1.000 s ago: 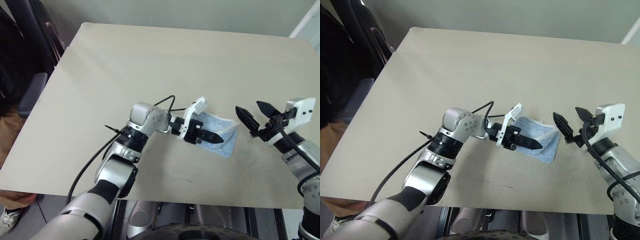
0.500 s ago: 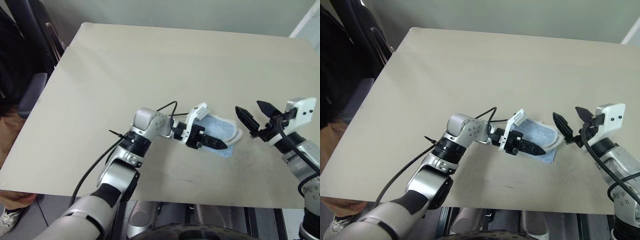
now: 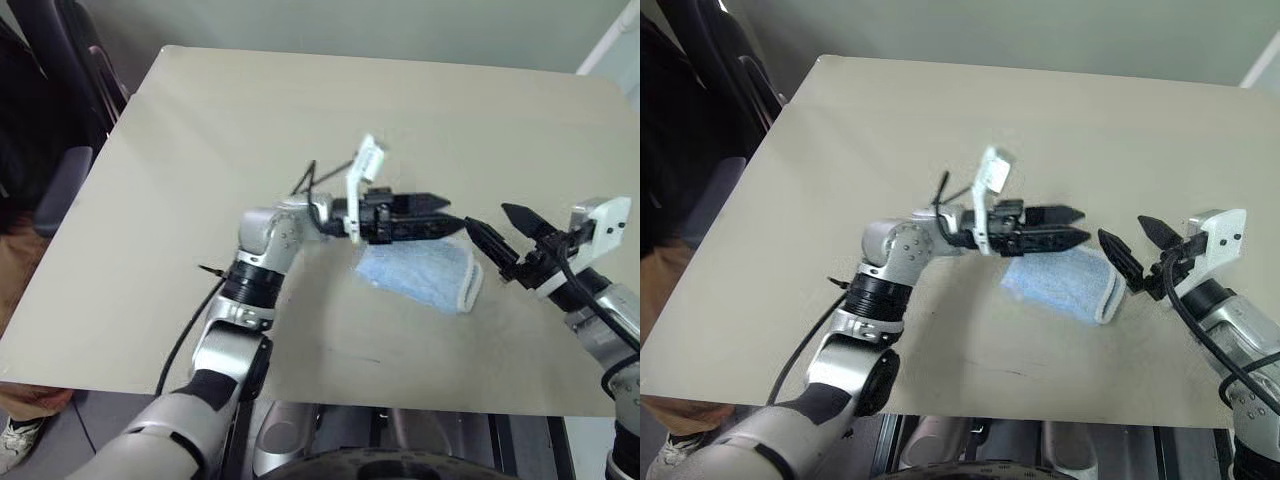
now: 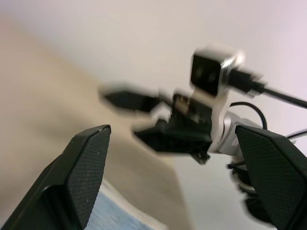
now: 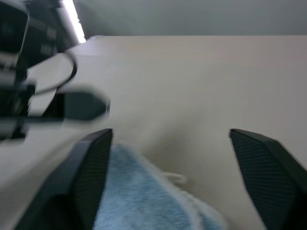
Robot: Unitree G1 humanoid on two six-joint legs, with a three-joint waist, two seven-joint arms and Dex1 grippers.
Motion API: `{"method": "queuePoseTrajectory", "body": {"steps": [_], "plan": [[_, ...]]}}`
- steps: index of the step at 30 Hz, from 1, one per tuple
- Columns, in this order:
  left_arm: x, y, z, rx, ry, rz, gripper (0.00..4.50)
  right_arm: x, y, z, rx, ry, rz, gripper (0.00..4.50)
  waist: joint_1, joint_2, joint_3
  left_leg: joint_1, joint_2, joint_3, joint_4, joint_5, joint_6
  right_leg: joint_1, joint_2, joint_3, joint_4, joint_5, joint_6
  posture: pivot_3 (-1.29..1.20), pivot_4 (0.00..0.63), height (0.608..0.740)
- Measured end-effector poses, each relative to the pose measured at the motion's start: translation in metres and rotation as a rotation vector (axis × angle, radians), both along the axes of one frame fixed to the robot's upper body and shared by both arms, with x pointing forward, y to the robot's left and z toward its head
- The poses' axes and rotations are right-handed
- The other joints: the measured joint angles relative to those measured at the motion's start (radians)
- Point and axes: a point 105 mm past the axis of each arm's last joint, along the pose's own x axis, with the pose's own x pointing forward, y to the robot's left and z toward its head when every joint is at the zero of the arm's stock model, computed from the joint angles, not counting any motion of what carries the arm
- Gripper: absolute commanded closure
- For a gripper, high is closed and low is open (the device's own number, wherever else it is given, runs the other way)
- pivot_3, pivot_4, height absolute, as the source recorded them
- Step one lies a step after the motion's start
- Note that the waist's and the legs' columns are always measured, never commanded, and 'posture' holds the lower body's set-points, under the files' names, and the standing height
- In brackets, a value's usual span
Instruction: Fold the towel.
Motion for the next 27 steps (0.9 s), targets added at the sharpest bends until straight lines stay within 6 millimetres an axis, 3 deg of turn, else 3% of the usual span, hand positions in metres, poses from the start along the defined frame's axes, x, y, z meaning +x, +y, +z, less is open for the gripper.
{"method": "queuePoseTrajectory", "body": {"steps": [2,6,10,13,18,25,27], "plan": [[0.002,0.015,0.002,0.009,-0.080,0.010,0.56,-0.003,0.003,-0.002,0.005,0.011,0.025,1.85,0.000,0.000,0.000,0.000,0.000,0.000,0.000,0.000,0.001,0.000,0.000,0.000,0.000,0.000,0.000,0.00,0.150,0.733],[0.005,0.041,-0.008,0.034,-0.165,0.044,1.94,-0.007,0.009,0.000,-0.002,0.015,0.085,3.22,-0.002,0.000,0.000,-0.001,0.000,0.000,0.001,-0.001,0.001,0.000,0.000,0.000,-0.001,0.001,-0.002,0.00,0.150,0.733],[0.005,0.052,-0.022,0.056,-0.205,0.051,3.24,-0.007,0.018,-0.009,-0.005,0.052,0.150,4.46,0.001,0.000,0.000,-0.003,0.000,0.000,0.001,-0.002,0.002,-0.001,0.000,0.000,-0.001,0.004,-0.005,0.00,0.150,0.733],[0.003,0.051,-0.036,0.093,-0.258,0.035,4.27,-0.005,0.021,-0.016,-0.019,0.081,0.180,4.50,0.000,0.000,0.000,-0.004,0.000,0.000,0.003,-0.003,0.003,-0.002,-0.001,0.000,-0.001,0.006,-0.009,0.00,0.150,0.733],[-0.003,0.030,-0.065,0.153,-0.332,-0.002,4.27,0.001,0.027,-0.036,-0.043,0.135,0.218,4.50,0.000,0.000,0.000,-0.009,0.000,0.000,0.006,-0.004,0.004,-0.005,-0.001,-0.001,0.000,0.007,-0.009,0.00,0.150,0.733],[-0.002,0.021,-0.080,0.180,-0.370,-0.019,4.27,0.009,0.025,-0.053,-0.066,0.137,0.210,4.50,-0.003,0.000,-0.001,-0.007,0.000,0.000,0.007,-0.005,0.003,-0.004,-0.001,-0.001,0.000,0.007,-0.010,0.00,0.150,0.733],[0.003,0.012,-0.093,0.196,-0.349,0.004,4.27,0.015,0.023,-0.074,-0.072,0.145,0.189,4.50,0.001,0.000,-0.001,-0.008,0.000,-0.001,0.008,-0.006,0.006,-0.003,-0.002,-0.001,0.000,0.008,-0.009,0.00,0.150,0.733]]}}
